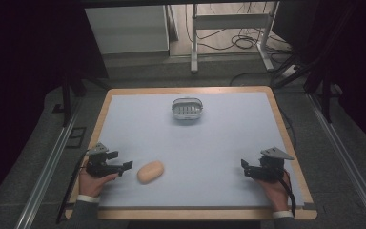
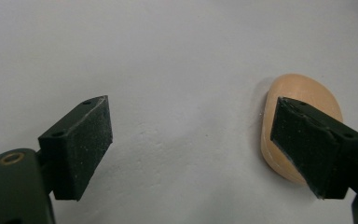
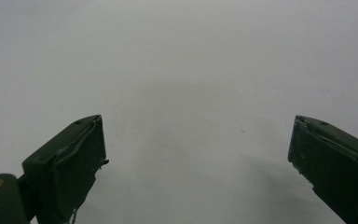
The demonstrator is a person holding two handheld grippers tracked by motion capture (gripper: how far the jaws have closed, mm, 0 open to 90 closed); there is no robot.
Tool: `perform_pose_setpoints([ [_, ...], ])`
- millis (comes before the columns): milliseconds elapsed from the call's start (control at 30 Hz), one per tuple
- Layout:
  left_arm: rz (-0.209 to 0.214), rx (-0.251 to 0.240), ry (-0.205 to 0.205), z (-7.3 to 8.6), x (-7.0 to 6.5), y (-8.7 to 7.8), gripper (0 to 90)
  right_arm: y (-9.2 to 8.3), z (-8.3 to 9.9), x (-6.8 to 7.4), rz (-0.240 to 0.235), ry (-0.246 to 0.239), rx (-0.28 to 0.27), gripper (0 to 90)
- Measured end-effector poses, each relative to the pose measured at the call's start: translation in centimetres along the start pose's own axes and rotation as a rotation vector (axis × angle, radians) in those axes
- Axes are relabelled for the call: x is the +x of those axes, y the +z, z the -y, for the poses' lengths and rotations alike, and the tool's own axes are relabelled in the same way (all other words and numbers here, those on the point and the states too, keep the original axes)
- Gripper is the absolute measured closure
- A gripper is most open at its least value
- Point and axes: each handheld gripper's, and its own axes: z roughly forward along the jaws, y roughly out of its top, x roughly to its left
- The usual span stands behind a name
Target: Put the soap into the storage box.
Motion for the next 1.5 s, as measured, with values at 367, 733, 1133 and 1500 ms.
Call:
perform_pose_setpoints([
  [367,-0.045,0.021,0.028,-0.4,-0.4,-0.8,20.4,-0.1,0.1,0.4,0.007,-0.048,-0.014,5.9],
  [733,-0.052,0.045,0.006,-0.5,-0.5,-0.9,20.1,0.0,0.1,0.4,0.011,-0.04,-0.006,6.2],
  [1133,-0.064,0.07,0.031,-2.0,-1.3,-1.0,20.8,0.0,0.1,0.4,0.013,-0.038,-0.008,6.5],
  [1500,-0.065,0.118,0.093,-3.7,-2.6,-1.5,20.5,0.1,0.1,0.6,0.025,-0.05,0.0,6.7],
])
